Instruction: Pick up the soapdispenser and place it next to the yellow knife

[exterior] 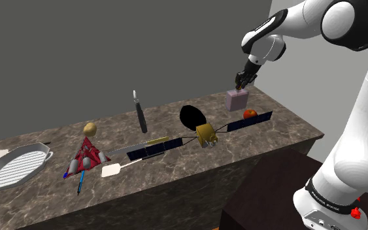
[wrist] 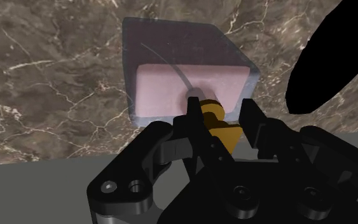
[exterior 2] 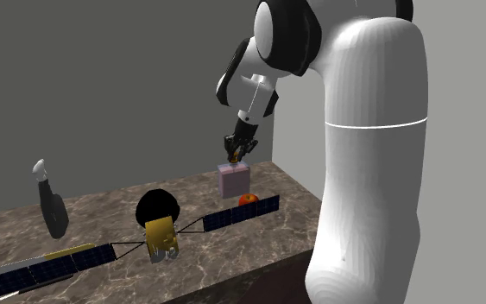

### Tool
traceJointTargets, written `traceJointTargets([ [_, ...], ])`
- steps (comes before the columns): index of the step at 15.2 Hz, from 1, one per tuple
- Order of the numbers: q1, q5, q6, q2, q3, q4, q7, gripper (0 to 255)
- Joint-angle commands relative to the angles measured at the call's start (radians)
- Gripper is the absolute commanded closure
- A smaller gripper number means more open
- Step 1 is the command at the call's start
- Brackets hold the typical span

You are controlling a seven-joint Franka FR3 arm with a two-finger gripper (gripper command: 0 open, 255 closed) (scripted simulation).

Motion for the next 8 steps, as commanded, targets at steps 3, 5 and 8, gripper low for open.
traceJointTargets([
  [3,0.000,0.000,0.000,0.000,0.000,0.000,0.000,255],
  [5,0.000,0.000,0.000,0.000,0.000,0.000,0.000,255],
  [8,0.005,-0.033,-0.027,-0.024,-0.007,0.013,0.029,255],
])
